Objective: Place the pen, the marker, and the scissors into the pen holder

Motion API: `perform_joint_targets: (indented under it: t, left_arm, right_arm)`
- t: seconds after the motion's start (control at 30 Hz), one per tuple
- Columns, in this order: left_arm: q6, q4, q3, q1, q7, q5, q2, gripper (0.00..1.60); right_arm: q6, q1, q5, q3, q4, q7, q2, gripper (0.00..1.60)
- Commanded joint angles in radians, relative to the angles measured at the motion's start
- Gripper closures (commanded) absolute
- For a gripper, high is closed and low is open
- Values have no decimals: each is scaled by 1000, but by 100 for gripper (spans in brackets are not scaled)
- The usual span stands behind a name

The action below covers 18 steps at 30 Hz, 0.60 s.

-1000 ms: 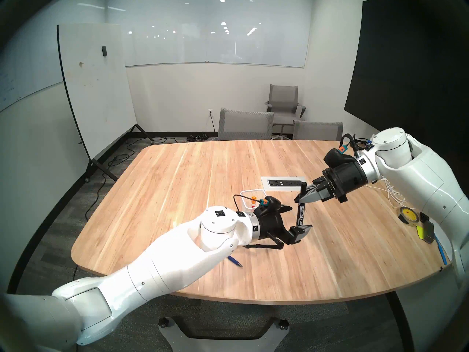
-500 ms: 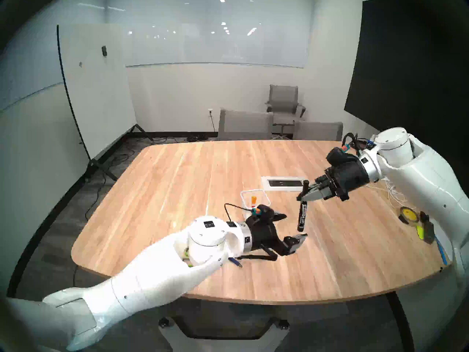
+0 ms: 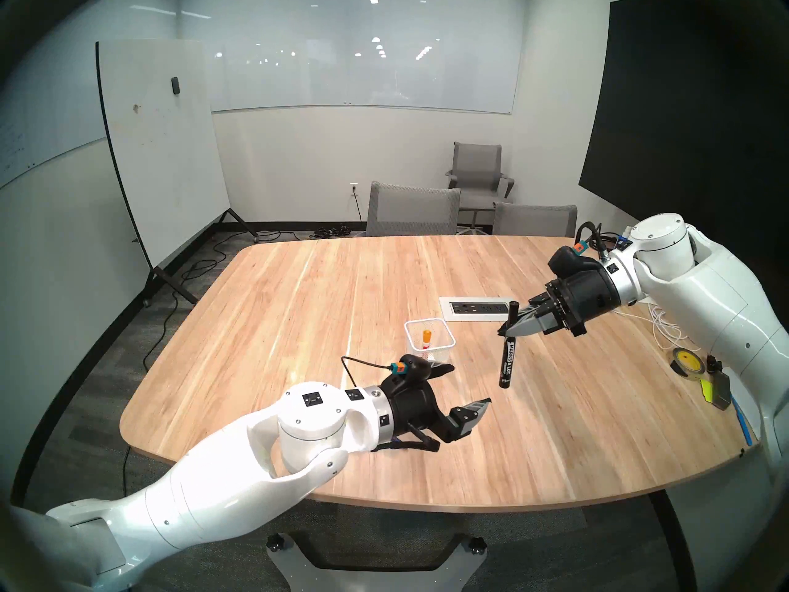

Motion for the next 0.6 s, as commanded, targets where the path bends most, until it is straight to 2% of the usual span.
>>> perform_joint_targets:
  t: [0.0, 0.23, 0.57]
  left_arm:
    - [6, -112, -26, 75, 58, 5, 87, 0]
    - [24, -178, -35, 124, 120, 9, 136, 0]
    - [24, -186, -35, 135, 141, 10, 143, 0]
  right_arm:
    - [17, 15, 20, 14, -14, -2, -15, 160]
    - [40, 6, 28, 20, -32, -77, -49, 160]
    - [96, 38, -9, 7, -12, -162, -143, 160]
